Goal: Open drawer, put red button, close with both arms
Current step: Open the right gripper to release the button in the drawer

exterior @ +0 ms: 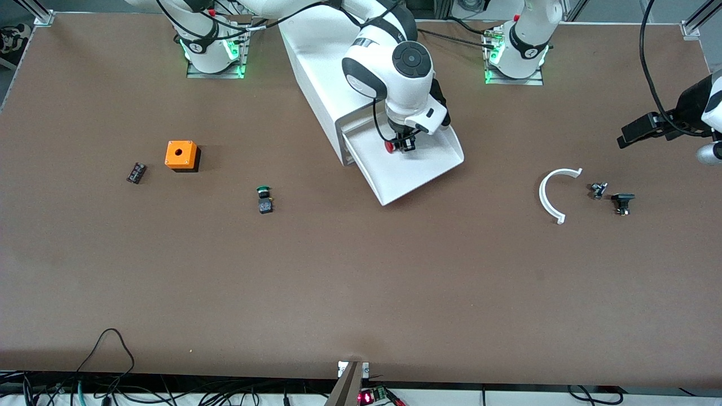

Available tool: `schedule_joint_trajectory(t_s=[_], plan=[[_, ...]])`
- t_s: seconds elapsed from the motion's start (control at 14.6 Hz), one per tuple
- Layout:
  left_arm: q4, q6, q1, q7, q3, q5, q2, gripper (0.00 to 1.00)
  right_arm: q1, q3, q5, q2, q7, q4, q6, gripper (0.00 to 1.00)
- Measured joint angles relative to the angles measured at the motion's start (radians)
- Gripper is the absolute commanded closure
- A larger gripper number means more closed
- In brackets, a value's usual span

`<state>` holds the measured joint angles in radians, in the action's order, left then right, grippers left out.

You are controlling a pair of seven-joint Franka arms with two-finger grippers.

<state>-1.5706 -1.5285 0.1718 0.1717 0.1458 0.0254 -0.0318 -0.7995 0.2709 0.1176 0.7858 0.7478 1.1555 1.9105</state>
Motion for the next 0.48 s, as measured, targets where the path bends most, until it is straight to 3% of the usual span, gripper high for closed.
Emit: schedule_joint_trajectory(t_s=[0.27, 0.48], plan=[[-0.040, -0.087, -0.004, 0.000, 0.006, 0.000, -0.022, 0.00, 0.021, -0.010, 0.000, -0.037, -0.043, -0.038, -0.040, 0.00], [-0.109, -0.202, -0.021, 0.006, 0.026, 0.000, -0.048, 0.00, 0.110, -0.025, -0.028, -0.100, -0.060, -0.073, -0.108, 0.00]])
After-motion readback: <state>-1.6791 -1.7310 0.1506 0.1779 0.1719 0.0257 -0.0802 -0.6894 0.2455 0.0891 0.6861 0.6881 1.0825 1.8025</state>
